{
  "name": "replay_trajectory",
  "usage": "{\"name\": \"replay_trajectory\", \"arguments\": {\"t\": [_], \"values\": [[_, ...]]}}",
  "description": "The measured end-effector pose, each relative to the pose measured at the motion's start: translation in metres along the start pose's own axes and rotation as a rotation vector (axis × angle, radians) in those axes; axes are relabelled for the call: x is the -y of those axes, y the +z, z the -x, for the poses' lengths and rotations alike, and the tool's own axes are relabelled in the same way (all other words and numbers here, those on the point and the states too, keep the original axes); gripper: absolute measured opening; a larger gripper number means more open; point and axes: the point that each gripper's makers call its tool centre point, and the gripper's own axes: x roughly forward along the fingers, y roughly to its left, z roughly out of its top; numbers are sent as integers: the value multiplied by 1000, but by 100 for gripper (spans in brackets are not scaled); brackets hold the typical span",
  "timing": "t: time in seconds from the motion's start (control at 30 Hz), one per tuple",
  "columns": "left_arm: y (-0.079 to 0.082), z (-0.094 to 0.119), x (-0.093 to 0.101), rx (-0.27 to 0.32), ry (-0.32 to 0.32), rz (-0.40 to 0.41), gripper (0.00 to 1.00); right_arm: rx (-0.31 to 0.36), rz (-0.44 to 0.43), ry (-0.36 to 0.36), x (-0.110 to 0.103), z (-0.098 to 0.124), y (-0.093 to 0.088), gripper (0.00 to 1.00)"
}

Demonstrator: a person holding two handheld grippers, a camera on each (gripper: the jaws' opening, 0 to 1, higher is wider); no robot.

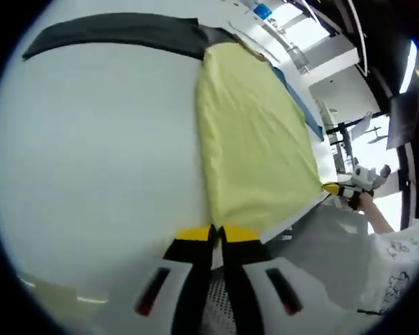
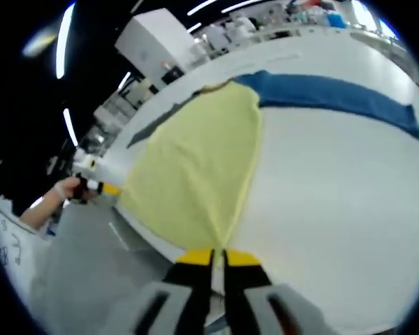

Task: Fold the garment on the visible template until the final outline fits inside the template.

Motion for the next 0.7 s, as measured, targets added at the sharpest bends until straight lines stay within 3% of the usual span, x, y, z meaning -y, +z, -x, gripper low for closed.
{"name": "replay_trajectory", "arguments": {"t": [0.13,0.3,0.37,0.5,0.6,0.7], "values": [[3,6,6,31,-13,-41,21,31,16,2,0,4,7,22],[23,13,15,152,-14,-200,38,125,91,7,-1,9,26,57],[34,17,15,207,4,-274,48,124,115,11,-4,9,27,63],[44,21,21,257,32,-409,68,134,150,11,-5,6,31,78],[52,23,24,293,30,-438,77,147,170,7,-4,4,34,91],[61,27,27,342,38,-468,83,155,184,6,-5,4,37,93]]}}
